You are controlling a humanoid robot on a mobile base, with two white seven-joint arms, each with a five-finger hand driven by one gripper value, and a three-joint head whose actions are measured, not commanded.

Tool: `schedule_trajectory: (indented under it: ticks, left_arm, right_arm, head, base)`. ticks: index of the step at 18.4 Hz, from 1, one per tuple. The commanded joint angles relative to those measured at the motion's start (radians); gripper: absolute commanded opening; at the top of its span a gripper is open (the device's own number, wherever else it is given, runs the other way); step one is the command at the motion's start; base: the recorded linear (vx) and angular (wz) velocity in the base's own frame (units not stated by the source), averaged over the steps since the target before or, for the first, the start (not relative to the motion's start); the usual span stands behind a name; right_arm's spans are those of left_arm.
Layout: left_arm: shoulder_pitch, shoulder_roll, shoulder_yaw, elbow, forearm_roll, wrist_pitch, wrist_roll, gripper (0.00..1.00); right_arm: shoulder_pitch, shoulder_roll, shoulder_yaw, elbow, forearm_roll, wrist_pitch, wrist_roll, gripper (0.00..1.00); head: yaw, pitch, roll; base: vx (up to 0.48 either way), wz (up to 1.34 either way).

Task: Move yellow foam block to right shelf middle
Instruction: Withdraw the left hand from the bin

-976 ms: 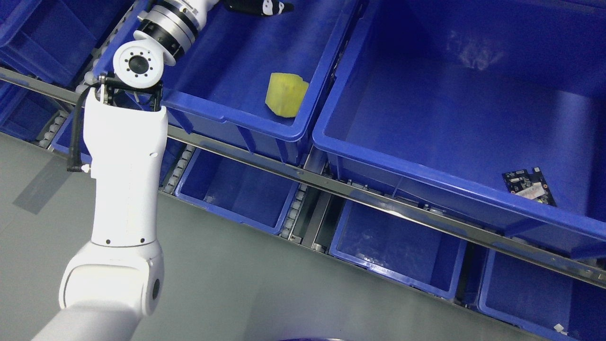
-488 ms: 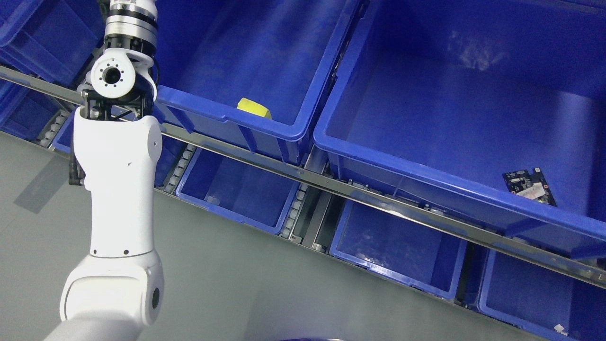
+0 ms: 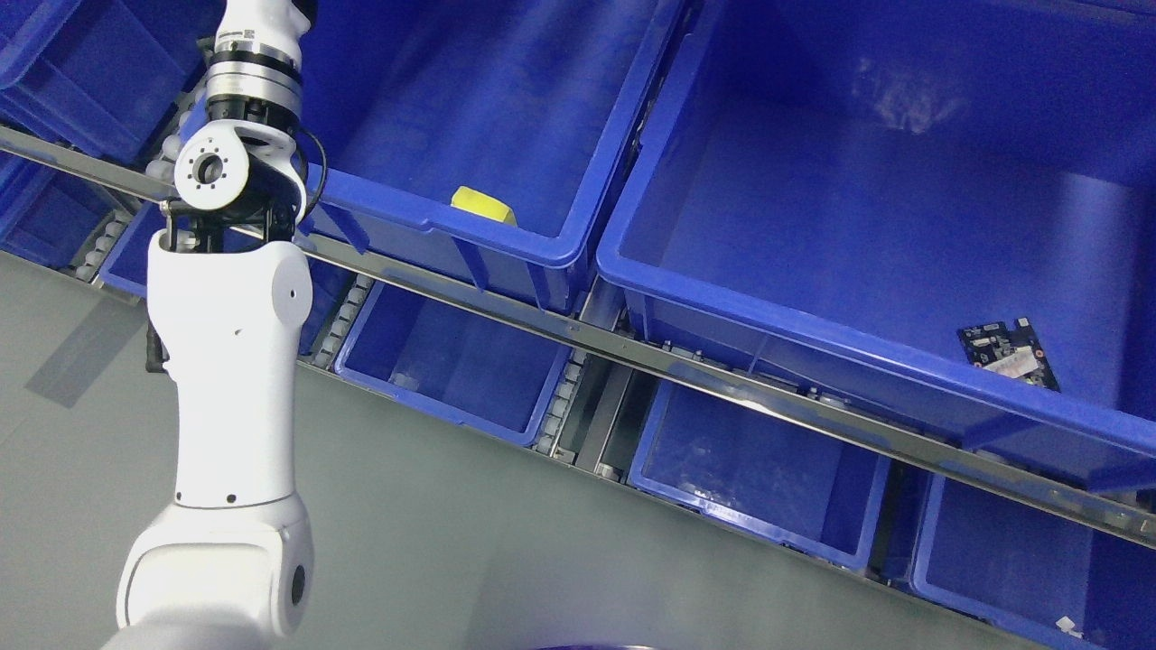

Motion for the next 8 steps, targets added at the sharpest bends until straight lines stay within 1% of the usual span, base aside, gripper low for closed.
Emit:
schedule_trajectory:
  ticks: [1,8]
  left_arm:
    - [0.008,0.017,0.011,-0.006,0.030,0.030,0.001,1.00]
    - [0.036,0.017,-0.007,-0.016,0.030,0.037,0.001,1.00]
  right_arm:
    - [0.023,-0.017,-0.012,-0.017,0.003,-0.001,0.000,1.00]
    - [0.023,-0.017,-0.012,-0.017,0.003,-0.001,0.000,1.00]
  head:
    - [0.0000,0.000,0.000]
    - [0.0000,0.000,0.000]
  base:
    - [0.000,0.00]
    - [0.000,0.00]
